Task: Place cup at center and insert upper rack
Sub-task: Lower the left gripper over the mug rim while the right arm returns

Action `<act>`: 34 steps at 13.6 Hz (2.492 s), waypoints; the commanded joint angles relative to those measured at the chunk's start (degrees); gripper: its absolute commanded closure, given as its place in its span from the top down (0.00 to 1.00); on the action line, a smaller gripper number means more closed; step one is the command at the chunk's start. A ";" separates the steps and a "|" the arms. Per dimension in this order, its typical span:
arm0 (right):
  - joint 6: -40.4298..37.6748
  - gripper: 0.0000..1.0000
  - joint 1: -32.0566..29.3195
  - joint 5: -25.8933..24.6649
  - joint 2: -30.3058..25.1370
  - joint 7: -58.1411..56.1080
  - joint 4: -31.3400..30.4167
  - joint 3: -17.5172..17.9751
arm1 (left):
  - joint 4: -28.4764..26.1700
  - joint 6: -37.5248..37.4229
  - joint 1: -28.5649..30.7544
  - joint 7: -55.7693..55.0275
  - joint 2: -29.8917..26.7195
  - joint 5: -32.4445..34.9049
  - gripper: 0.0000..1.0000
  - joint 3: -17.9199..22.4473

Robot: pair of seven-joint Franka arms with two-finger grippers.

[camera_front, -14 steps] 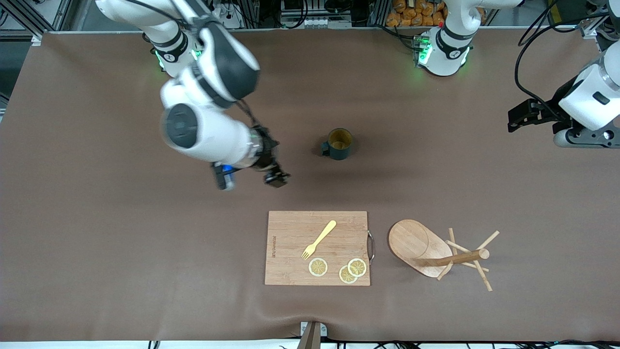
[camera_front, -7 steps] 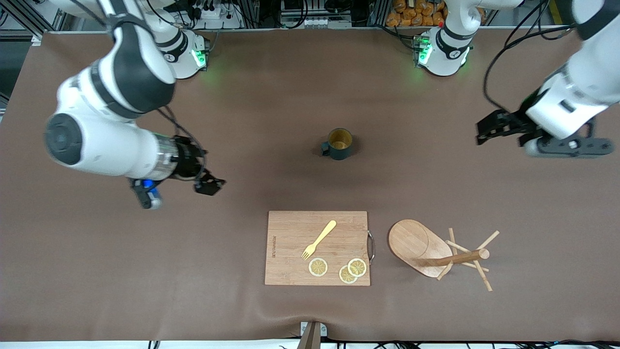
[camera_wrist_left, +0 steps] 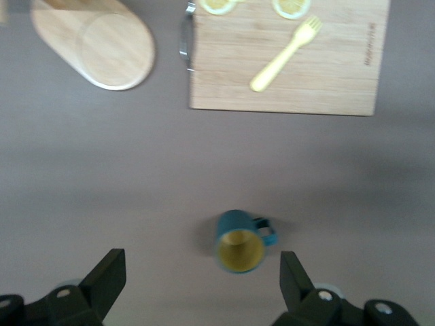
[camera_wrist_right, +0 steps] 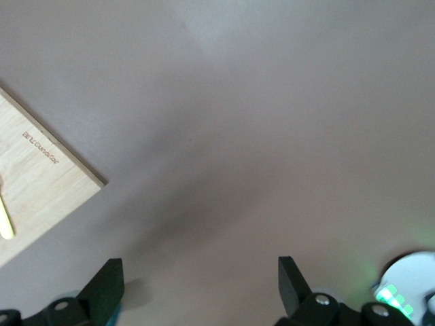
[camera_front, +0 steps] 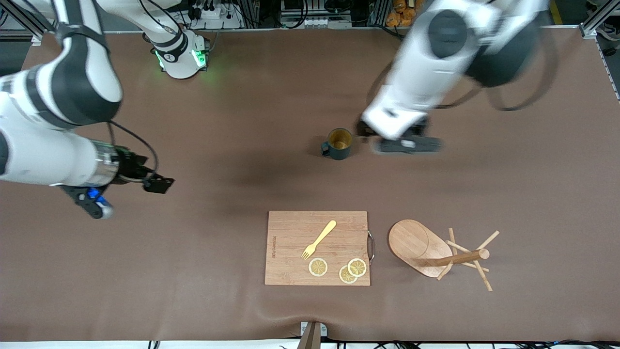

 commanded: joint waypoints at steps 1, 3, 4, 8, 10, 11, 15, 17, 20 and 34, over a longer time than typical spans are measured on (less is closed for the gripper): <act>-2.01 1.00 -4.77 -3.93 -2.41 -11.83 -1.17 1.19 | 1.02 3.83 -5.66 -8.12 3.41 3.87 1.00 0.59; -2.79 1.00 -6.09 -7.45 -3.11 -20.01 -1.26 1.19 | 1.02 5.24 -11.54 -15.04 5.08 7.72 1.00 0.68; -2.89 1.00 -6.97 -8.51 -3.73 -23.27 -1.35 1.19 | 1.02 5.25 -12.96 -20.74 6.14 9.14 1.00 0.59; -3.68 1.00 -9.70 -9.57 -6.97 -37.51 -4.05 1.19 | 1.10 8.48 -20.88 -39.72 11.23 19.14 1.00 0.42; -2.89 1.00 -9.70 -10.98 -11.00 -37.98 -8.53 1.19 | 0.76 9.03 -26.30 -50.28 14.39 27.03 1.00 0.24; -2.28 1.00 -9.79 -10.98 -13.03 -37.98 -10.82 1.19 | 0.75 9.03 -27.46 -55.72 15.89 30.65 1.00 0.24; 3.95 1.00 -10.23 -11.94 -22.17 -38.24 -22.68 1.19 | 0.58 8.41 -33.27 -70.07 22.74 41.90 1.00 0.24; 5.11 1.00 -10.23 -12.65 -23.42 -38.16 -23.33 1.19 | 0.58 8.41 -33.71 -75.27 24.95 46.57 1.00 0.24; 4.23 1.00 -10.58 -13.27 -22.02 -37.98 -16.84 1.19 | 0.23 3.51 -36.00 -85.53 28.11 53.08 1.00 0.33; -1.66 1.00 -12.07 -8.19 -17.88 -37.46 -7.41 1.19 | 0.23 -6.27 -38.37 -98.58 39.89 72.24 1.00 0.86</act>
